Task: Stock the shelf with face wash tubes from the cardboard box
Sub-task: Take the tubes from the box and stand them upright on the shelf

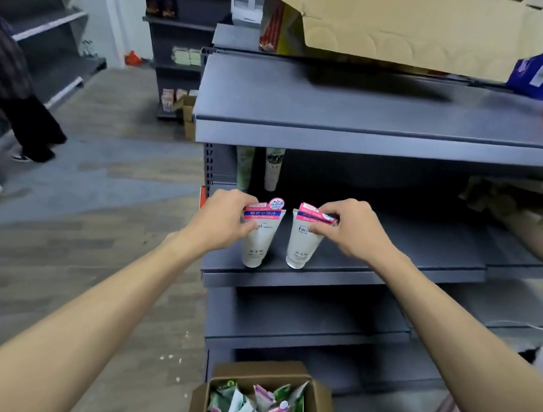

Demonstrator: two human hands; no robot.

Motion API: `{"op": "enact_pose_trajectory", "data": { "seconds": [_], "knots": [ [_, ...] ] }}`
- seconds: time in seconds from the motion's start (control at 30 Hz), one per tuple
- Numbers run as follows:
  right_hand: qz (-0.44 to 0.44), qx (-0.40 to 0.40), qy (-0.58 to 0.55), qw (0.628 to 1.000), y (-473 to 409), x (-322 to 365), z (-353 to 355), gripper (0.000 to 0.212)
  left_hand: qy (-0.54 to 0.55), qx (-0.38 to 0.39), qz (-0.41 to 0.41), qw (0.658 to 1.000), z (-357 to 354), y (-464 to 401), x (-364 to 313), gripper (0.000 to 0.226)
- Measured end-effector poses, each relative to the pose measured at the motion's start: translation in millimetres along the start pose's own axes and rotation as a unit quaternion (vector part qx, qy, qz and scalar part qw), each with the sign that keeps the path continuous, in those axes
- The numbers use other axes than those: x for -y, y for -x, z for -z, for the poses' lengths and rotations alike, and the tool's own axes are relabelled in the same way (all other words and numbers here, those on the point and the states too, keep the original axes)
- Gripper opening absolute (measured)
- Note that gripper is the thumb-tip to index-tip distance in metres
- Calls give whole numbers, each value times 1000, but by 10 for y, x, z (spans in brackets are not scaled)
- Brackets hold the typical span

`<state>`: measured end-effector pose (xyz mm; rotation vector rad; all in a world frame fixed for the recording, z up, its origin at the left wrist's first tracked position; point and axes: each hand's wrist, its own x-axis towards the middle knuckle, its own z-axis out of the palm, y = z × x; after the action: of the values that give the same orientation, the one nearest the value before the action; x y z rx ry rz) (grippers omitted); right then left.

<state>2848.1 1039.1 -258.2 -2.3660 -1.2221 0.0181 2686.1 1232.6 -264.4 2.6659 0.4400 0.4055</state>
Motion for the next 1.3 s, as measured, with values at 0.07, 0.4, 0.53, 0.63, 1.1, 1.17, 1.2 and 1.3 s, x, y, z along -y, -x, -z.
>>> {"op": "enact_pose_trajectory", "data": {
  "seconds": [0.07, 0.4, 0.53, 0.63, 1.1, 1.17, 1.2, 1.3],
  "knots": [
    [4, 9, 4, 1000, -92, -127, 19, 19, -10, -1, 9, 1000, -76, -72, -67, 5],
    [44, 55, -36, 997, -404, -658, -69, 25, -23, -23, 78, 996, -386, -326, -236, 15],
    [51, 73, -64, 994, -439, -699, -63, 21, -34, -23, 90, 995, -465, -377, -165, 16],
    [49, 80, -70, 993, -444, -677, -45, 19, -31, -10, 94, 995, -443, -425, -108, 11],
    [-91, 47, -179, 978, -269, -566, -299, 51, 100, -45, 122, 987, -658, -224, 163, 46],
    [-106, 47, -172, 978, -223, -566, -344, 49, 82, -40, 145, 985, -758, -184, 214, 48],
    [-115, 49, -166, 978, -202, -572, -380, 46, 70, -31, 156, 985, -806, -172, 225, 47],
    [-127, 62, -130, 981, -138, -600, -535, 43, 53, -16, 195, 979, -947, -157, 224, 43]
  ]
}}
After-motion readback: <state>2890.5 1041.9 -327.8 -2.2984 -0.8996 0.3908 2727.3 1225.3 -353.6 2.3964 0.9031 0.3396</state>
